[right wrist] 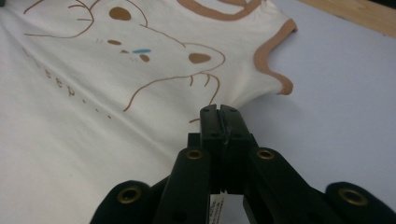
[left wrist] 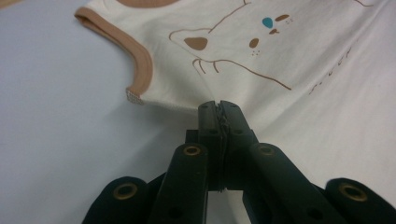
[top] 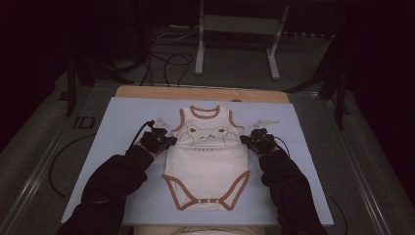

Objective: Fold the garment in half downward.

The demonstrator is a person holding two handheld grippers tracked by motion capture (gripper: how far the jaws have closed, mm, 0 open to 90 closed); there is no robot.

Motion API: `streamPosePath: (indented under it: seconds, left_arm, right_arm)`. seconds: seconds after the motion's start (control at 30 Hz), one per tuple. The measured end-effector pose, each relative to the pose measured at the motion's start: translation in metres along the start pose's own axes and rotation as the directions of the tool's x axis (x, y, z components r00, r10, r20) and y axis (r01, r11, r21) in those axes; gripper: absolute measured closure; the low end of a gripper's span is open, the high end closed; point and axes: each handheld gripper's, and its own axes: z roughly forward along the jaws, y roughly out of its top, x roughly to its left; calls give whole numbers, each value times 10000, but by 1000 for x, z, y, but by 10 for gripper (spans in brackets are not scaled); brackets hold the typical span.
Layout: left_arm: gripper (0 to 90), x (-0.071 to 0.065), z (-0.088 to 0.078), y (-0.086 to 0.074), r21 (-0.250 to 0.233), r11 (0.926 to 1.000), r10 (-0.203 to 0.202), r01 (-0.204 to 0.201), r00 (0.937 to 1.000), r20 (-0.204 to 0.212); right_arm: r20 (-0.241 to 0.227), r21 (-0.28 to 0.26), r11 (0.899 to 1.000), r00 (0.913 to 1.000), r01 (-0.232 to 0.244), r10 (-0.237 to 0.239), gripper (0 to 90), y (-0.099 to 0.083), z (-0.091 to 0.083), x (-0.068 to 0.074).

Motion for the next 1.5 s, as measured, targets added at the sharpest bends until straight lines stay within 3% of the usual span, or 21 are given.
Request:
streamPosePath:
  seconds: [0.57,1.2,1.5]
  left_arm:
    - [898,-32,-32,-12,-58,9965,839,-838,9964,132]
    - [897,-52,-52,-35,-176,9960,880,-871,9945,568]
    - [897,-67,-60,-44,-129,9922,1245,-1239,9902,634]
  right_arm:
    - [-247,-327,9985,9987,434,-442,900,-15,-35,23]
    - [-708,-372,9985,9966,406,-431,900,-40,-57,50]
    - [-714,-386,9985,9966,396,-423,900,-55,-67,59]
